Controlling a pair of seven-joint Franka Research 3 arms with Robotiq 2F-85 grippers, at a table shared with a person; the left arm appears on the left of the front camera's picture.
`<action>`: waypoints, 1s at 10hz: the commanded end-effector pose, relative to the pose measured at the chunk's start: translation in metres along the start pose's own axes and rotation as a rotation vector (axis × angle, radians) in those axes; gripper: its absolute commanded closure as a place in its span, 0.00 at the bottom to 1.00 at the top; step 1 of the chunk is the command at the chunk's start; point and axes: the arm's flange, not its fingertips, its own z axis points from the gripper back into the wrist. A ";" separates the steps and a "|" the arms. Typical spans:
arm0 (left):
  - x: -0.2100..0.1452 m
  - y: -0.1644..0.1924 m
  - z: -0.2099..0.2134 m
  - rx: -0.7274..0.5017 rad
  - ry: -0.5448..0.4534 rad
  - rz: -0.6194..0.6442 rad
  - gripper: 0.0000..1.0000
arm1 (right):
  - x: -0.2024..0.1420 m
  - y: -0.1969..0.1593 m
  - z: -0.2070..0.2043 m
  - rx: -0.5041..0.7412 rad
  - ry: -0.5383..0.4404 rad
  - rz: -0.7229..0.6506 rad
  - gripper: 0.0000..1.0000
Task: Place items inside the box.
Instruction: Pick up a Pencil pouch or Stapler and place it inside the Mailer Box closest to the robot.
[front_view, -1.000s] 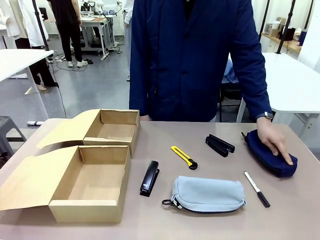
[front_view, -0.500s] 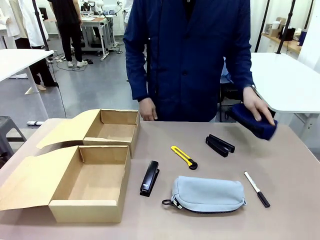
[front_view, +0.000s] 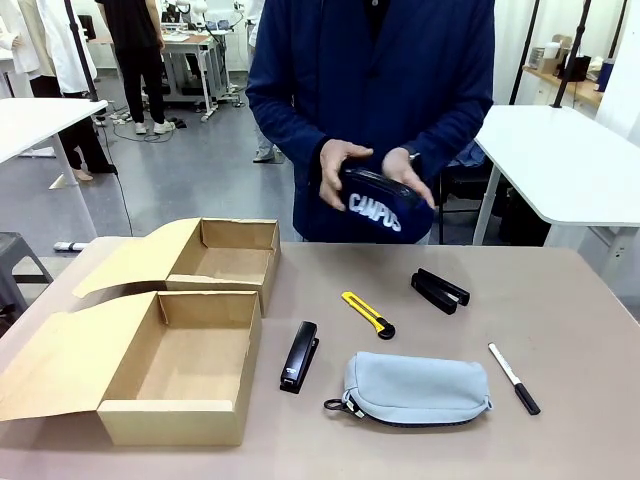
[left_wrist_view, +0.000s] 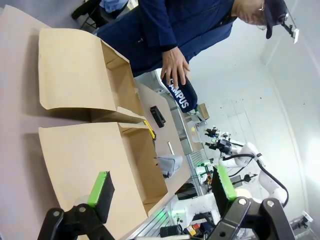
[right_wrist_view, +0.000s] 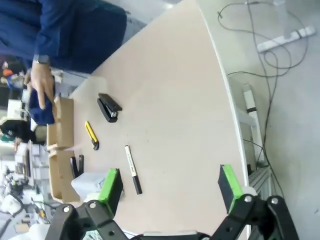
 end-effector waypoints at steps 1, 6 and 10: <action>0.001 -0.001 0.000 -0.023 -0.018 -0.026 0.00 | -0.011 0.046 -0.037 -0.063 0.055 0.059 0.00; 0.001 -0.001 0.000 -0.023 -0.018 -0.026 0.00 | -0.027 0.235 -0.181 -0.336 0.256 0.232 0.00; 0.001 -0.001 0.000 -0.023 -0.018 -0.026 0.00 | -0.056 0.327 -0.290 -0.496 0.350 0.409 0.00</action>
